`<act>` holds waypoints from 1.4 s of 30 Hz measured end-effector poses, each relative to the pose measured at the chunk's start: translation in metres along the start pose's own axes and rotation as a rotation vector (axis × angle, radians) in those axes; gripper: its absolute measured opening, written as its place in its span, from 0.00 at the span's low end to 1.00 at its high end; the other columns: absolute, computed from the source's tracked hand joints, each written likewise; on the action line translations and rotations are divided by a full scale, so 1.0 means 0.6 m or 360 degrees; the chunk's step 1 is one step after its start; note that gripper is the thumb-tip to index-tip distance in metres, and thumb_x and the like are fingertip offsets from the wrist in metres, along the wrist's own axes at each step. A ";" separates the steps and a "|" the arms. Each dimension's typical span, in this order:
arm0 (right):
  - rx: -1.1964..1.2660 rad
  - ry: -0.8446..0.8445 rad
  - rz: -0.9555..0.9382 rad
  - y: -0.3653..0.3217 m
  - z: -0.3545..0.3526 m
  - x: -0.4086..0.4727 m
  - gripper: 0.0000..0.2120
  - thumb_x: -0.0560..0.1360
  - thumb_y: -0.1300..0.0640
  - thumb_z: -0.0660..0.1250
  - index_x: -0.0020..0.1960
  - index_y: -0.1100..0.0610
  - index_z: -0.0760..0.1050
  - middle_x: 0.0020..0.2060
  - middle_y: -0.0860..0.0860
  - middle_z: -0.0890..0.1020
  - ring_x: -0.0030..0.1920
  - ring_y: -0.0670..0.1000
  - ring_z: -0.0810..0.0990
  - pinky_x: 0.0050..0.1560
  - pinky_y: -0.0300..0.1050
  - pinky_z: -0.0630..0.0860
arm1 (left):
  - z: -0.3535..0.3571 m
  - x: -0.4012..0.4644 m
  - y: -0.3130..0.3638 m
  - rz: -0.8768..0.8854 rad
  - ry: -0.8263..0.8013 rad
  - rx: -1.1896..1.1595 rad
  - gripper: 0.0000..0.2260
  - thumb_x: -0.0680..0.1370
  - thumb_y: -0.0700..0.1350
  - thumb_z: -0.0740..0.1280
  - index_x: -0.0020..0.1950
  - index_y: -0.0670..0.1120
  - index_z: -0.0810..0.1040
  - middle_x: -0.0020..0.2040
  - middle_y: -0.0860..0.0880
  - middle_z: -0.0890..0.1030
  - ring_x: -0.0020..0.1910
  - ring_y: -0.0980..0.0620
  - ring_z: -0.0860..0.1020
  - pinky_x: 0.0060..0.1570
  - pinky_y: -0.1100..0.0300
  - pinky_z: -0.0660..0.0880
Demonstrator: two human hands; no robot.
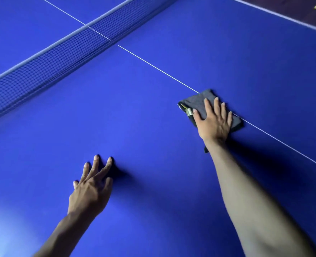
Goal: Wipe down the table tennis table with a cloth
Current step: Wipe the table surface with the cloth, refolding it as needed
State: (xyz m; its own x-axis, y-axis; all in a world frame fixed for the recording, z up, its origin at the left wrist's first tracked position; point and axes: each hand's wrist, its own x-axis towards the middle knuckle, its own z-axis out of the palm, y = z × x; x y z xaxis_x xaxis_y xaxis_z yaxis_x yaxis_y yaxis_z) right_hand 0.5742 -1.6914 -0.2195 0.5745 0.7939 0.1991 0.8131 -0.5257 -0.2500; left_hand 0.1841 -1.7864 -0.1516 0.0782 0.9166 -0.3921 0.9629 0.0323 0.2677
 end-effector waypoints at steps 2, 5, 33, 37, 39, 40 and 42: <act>0.0023 -0.0045 -0.0013 0.007 0.004 0.025 0.35 0.78 0.29 0.52 0.80 0.43 0.65 0.83 0.49 0.61 0.82 0.55 0.58 0.81 0.60 0.48 | 0.002 0.006 -0.002 -0.0029 -0.0027 -0.0019 0.26 0.84 0.49 0.54 0.80 0.69 0.53 0.83 0.60 0.48 0.81 0.54 0.46 0.72 0.42 0.60; 0.0019 -0.0047 -0.0068 0.008 0.003 0.008 0.34 0.79 0.30 0.51 0.80 0.44 0.66 0.82 0.50 0.62 0.82 0.55 0.58 0.82 0.61 0.48 | -0.003 0.018 -0.006 -0.0089 -0.0091 -0.0016 0.27 0.84 0.48 0.49 0.77 0.74 0.50 0.82 0.64 0.45 0.82 0.56 0.43 0.75 0.39 0.60; -0.0056 0.0221 -0.0084 0.135 -0.089 -0.260 0.28 0.81 0.33 0.59 0.77 0.45 0.72 0.80 0.50 0.68 0.79 0.56 0.66 0.79 0.60 0.58 | 0.146 -0.160 0.139 0.0050 0.0090 0.0014 0.24 0.85 0.60 0.46 0.82 0.62 0.51 0.83 0.56 0.49 0.82 0.48 0.45 0.76 0.38 0.53; -0.0042 0.0091 -0.0075 0.175 -0.078 -0.117 0.31 0.80 0.31 0.56 0.78 0.44 0.70 0.81 0.50 0.65 0.80 0.55 0.63 0.81 0.60 0.54 | 0.143 -0.165 0.150 0.0040 0.0167 0.0073 0.24 0.84 0.57 0.53 0.81 0.64 0.56 0.82 0.58 0.54 0.80 0.49 0.51 0.69 0.40 0.66; -0.0014 0.0045 -0.0078 0.189 -0.072 -0.056 0.32 0.79 0.31 0.55 0.79 0.44 0.68 0.81 0.50 0.64 0.81 0.55 0.62 0.81 0.60 0.52 | 0.132 -0.164 0.154 -0.0022 0.0196 0.0010 0.22 0.83 0.57 0.55 0.78 0.67 0.59 0.81 0.62 0.55 0.78 0.51 0.53 0.61 0.44 0.72; 0.0003 0.0023 -0.0082 0.196 -0.070 -0.033 0.33 0.79 0.30 0.54 0.79 0.44 0.68 0.82 0.50 0.64 0.81 0.55 0.61 0.81 0.61 0.52 | 0.130 -0.162 0.156 -0.0023 0.0203 0.0021 0.22 0.83 0.58 0.55 0.78 0.69 0.59 0.81 0.64 0.53 0.79 0.52 0.52 0.60 0.45 0.73; 0.0017 -0.0013 -0.0102 0.205 -0.065 -0.006 0.34 0.79 0.30 0.53 0.80 0.44 0.67 0.82 0.50 0.63 0.81 0.55 0.60 0.81 0.62 0.51 | 0.128 -0.161 0.159 0.0001 0.0182 0.0082 0.23 0.83 0.59 0.54 0.78 0.71 0.56 0.81 0.66 0.50 0.82 0.54 0.48 0.64 0.44 0.72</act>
State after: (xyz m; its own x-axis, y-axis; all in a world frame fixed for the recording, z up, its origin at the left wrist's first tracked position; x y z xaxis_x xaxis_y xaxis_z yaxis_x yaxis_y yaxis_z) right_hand 0.6756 -1.7710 -0.2140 0.5206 0.8282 0.2073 0.8471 -0.4707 -0.2468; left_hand 0.2882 -1.9025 -0.1559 0.0515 0.9562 -0.2882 0.9751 0.0142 0.2212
